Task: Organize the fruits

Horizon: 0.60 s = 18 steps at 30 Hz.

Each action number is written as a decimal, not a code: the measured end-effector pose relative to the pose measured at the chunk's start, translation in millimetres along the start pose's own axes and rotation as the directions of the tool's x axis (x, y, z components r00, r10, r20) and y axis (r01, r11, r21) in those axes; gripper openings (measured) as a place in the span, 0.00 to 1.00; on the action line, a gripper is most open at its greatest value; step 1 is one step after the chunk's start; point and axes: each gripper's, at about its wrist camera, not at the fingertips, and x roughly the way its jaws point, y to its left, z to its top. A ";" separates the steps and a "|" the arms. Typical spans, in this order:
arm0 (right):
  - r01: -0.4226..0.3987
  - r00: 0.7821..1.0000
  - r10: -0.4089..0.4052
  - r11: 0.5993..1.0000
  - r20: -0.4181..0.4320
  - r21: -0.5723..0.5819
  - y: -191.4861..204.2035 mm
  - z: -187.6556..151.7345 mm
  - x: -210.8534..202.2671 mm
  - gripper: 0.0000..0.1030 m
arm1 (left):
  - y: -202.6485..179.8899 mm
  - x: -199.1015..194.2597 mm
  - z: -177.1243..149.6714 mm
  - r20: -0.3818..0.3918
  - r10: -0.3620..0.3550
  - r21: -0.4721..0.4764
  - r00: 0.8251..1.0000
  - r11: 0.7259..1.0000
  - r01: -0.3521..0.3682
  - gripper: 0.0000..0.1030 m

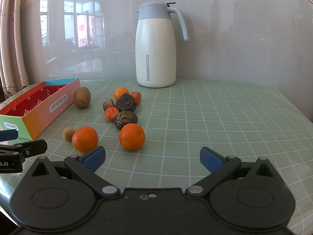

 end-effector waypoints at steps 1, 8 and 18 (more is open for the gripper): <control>0.000 1.000 0.000 1.000 -0.001 0.000 -0.1 0.2 -0.2 1.00 | -0.2 -0.1 -0.1 0.000 0.000 0.000 1.000 1.000 0.000 1.00; -0.001 1.000 0.001 1.000 0.000 -0.001 -0.1 0.3 -0.4 1.00 | -0.1 0.0 -0.1 0.001 0.000 0.000 1.000 1.000 0.000 1.00; 0.005 1.000 -0.005 1.000 0.005 0.002 -1.5 0.2 -1.2 1.00 | -2.2 -1.5 1.5 -0.006 -0.013 -0.006 1.000 1.000 0.013 1.00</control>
